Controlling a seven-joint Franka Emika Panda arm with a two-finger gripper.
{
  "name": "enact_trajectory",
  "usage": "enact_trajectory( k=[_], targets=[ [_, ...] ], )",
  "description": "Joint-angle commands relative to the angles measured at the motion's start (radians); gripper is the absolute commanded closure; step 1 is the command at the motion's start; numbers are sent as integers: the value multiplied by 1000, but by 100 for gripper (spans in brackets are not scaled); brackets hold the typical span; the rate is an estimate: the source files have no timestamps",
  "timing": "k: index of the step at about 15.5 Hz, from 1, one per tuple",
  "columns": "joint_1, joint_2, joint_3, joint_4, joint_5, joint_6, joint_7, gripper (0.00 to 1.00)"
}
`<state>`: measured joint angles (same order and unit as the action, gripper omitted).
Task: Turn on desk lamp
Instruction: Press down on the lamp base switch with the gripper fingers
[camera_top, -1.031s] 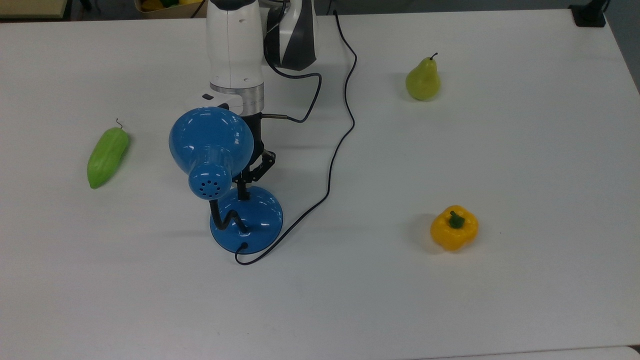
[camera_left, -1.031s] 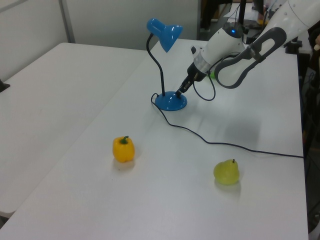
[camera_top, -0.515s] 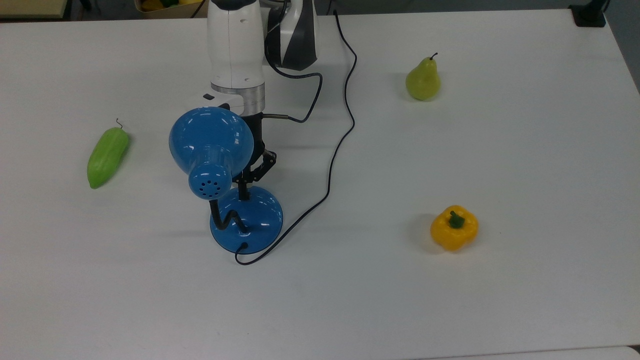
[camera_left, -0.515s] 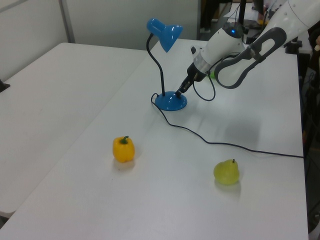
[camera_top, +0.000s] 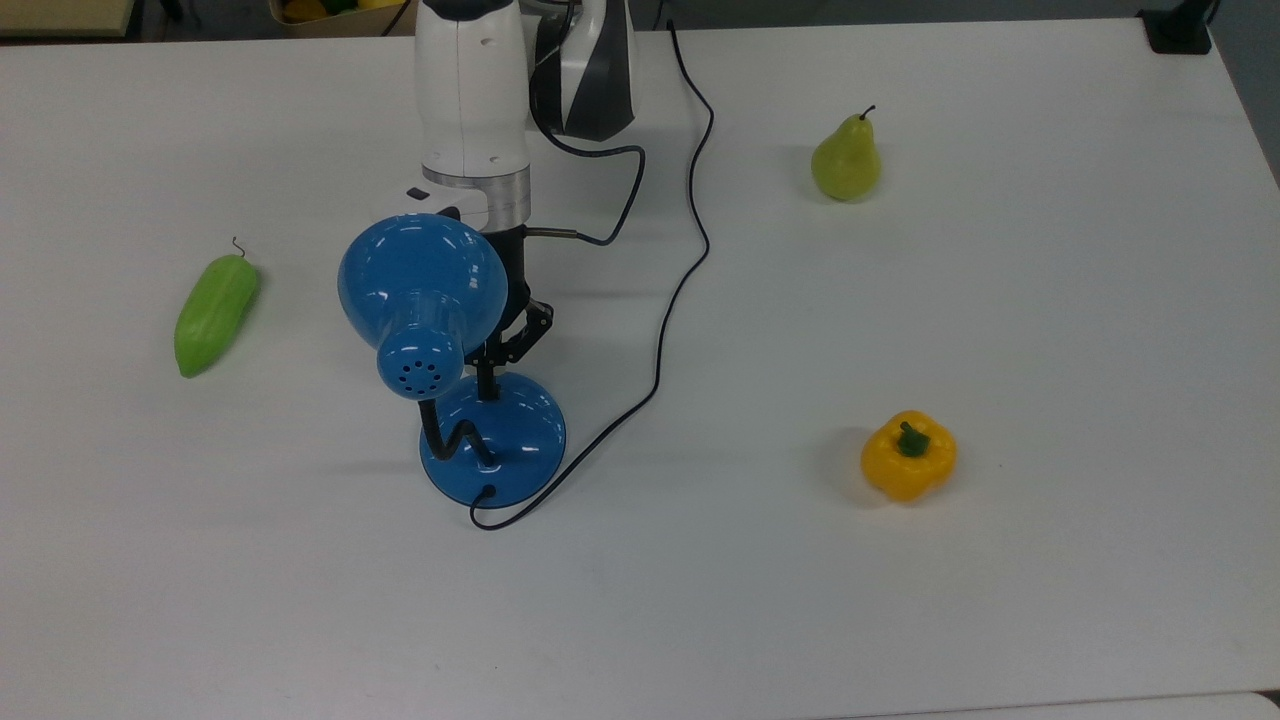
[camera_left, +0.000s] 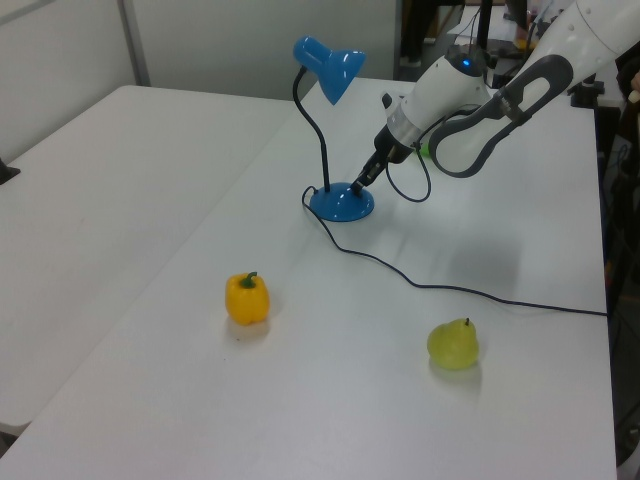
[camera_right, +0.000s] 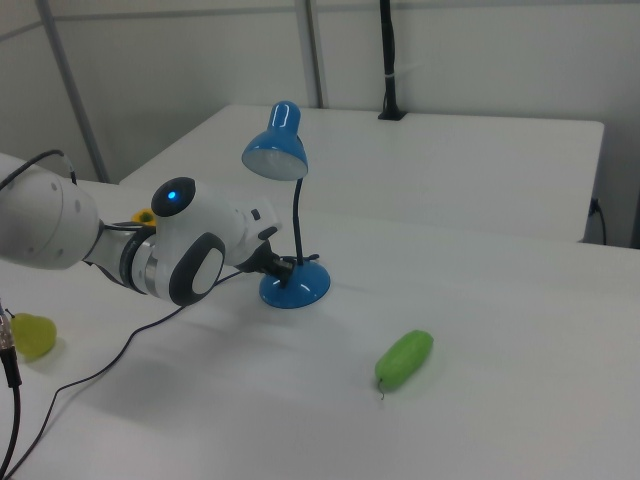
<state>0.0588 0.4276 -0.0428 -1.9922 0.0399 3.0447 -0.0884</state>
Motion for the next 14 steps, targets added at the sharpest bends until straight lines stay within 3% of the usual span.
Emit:
enact_trajectory(
  k=[1,14],
  targets=[
    [10,-3,-2,-13,6,16,21,100],
    [12,17,-2,-13,6,17,21,100]
  ],
)
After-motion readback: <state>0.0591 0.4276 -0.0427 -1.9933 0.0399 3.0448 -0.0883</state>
